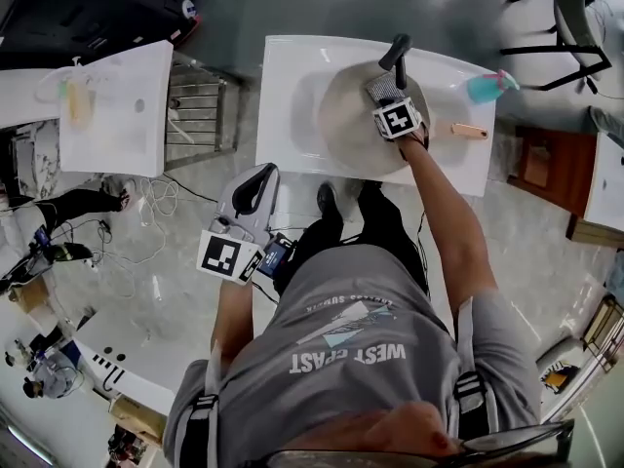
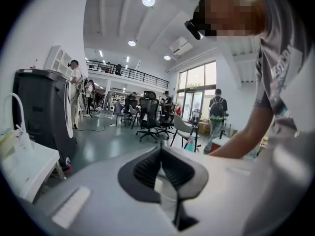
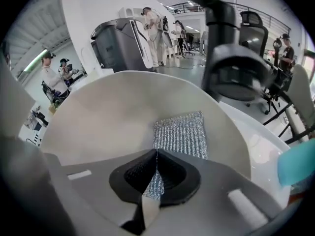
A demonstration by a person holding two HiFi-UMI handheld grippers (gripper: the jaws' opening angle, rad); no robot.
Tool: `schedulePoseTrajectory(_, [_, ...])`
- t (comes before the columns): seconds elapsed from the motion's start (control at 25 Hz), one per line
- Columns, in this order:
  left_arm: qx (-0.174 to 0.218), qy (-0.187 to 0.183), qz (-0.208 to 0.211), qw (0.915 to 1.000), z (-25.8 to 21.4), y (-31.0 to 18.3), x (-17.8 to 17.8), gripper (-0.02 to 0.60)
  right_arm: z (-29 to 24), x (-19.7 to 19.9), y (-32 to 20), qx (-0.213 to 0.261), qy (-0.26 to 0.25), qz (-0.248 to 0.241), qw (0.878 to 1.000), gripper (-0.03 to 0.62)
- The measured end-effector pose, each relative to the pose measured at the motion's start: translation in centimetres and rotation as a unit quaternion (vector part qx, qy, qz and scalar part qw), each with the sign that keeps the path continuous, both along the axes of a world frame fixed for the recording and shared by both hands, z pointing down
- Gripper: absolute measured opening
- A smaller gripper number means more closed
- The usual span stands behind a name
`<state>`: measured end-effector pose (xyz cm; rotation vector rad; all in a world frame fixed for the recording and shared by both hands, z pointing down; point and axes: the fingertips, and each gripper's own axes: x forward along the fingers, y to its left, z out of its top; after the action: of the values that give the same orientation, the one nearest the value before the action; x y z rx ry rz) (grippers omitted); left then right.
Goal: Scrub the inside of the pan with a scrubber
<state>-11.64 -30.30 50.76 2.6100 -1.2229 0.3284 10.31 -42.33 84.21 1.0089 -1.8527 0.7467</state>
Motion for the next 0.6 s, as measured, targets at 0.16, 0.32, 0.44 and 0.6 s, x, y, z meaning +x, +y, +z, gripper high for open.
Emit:
schedulePoseTrajectory(0.16, [-0.003, 0.001, -0.016, 0.9999, 0.3, 0.1, -1.2, 0.002, -0.1, -4.8, -0.3, 0.005, -0.034, -0.028, 0.999, 0.009])
schedulePoseTrajectory(0.32, [-0.004, 0.003, -0.025, 0.9997, 0.5, 0.4, -2.4, 0.002, -1.2, -9.7, 2.2, -0.007, -0.074, -0.084, 0.994, 0.009])
schedulePoseTrajectory(0.44, [-0.002, 0.006, -0.021, 0.9998, 0.3, 0.4, -2.5, 0.002, -1.5, -12.1, 6.0, -0.036, -0.090, -0.129, 0.987, 0.011])
schedulePoseTrajectory(0.6, [0.007, 0.011, -0.005, 0.9999, -0.3, 0.0, -1.8, 0.002, -2.3, -11.6, 9.4, -0.049, -0.093, -0.139, 0.985, 0.009])
